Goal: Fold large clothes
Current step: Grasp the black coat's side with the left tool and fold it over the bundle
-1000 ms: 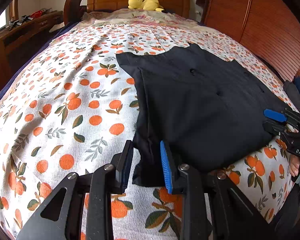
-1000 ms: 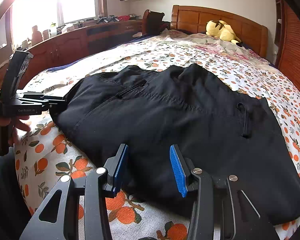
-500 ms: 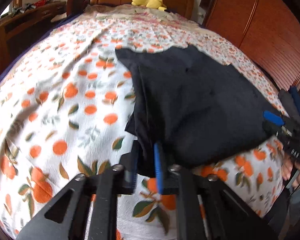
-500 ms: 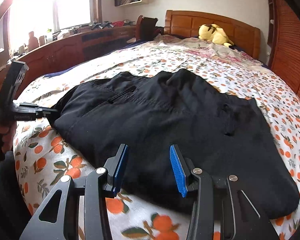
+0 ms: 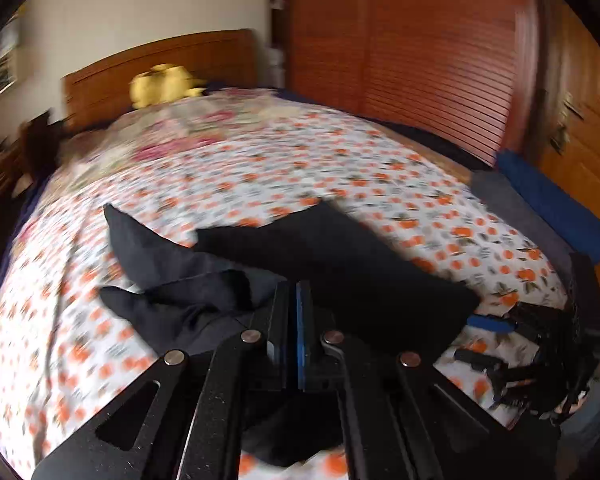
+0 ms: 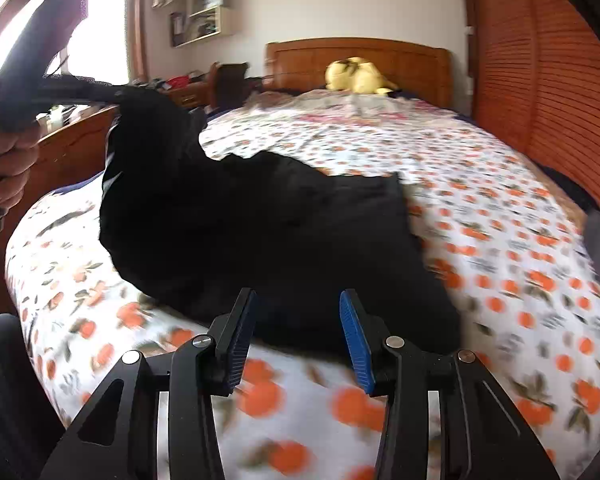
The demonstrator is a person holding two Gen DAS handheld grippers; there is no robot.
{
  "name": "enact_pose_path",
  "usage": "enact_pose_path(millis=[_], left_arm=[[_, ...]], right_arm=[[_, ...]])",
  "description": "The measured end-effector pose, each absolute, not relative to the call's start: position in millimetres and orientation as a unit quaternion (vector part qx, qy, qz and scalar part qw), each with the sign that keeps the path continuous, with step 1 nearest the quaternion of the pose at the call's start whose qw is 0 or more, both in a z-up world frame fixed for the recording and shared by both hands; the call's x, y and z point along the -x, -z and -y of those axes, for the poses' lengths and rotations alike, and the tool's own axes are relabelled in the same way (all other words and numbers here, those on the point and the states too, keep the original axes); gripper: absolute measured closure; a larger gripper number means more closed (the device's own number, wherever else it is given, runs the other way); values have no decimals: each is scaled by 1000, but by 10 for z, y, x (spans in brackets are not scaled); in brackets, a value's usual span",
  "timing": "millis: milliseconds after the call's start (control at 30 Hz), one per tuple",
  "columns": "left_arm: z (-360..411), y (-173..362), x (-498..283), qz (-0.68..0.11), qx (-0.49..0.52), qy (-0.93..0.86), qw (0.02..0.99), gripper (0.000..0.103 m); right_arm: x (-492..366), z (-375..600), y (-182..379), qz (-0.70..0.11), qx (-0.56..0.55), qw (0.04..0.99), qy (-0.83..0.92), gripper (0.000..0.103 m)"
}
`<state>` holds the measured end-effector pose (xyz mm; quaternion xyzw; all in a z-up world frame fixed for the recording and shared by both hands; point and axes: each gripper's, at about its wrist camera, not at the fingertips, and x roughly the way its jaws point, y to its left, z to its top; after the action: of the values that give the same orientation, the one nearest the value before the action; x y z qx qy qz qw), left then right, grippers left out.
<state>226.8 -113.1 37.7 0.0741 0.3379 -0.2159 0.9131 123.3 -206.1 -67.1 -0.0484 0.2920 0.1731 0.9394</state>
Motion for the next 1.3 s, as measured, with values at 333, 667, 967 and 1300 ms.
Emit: enact_pose_path(millis=[333,667,967,1300], left_arm=[[2585,-250,-2401,-371,-86,320,867,102],[2773,-15,-2382,-392,-105,305,861,102],[2426,-827,-2011,-318,-90,347,878,87],[1382,-913,-1994,-308,-84,264,910,72]], right_arm=[[-869,2816,660,-283,16,952,-119,58],[-789,2944,640,-289,18,951,-109,58],[-891,2874,462,-278,10,954,-112,58],[-1236,2491,-123,-244,11,957,-156,50]])
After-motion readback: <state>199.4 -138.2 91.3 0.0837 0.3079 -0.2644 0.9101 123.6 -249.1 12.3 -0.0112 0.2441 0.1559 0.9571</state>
